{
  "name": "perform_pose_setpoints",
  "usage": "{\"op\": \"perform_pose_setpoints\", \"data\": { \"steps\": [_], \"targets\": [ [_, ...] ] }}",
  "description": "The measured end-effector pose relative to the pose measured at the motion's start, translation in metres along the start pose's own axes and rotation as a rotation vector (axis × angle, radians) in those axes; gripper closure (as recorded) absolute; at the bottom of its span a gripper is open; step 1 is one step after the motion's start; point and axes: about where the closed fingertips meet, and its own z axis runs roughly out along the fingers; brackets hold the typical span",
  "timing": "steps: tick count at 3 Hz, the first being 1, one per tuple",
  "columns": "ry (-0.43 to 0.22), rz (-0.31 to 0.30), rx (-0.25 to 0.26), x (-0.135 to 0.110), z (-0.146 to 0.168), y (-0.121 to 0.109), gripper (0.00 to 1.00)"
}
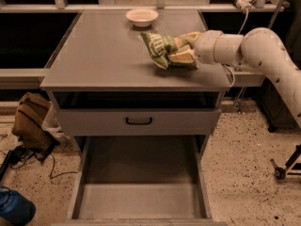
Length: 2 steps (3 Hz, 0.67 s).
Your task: Pick green jalapeno chip bag from middle drawer and place on counter
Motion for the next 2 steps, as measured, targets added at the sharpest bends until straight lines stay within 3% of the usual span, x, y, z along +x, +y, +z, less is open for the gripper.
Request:
{"op": "perform_pose_setpoints", "data": {
  "steps": [1, 2],
  "targets": [
    [0.025, 0.061, -0.087, 0.0155, 0.0052, 0.0108, 1.0],
    [0.028, 0.062, -0.102, 0.0162, 0.0055, 0.0147, 1.0]
  ]
}}
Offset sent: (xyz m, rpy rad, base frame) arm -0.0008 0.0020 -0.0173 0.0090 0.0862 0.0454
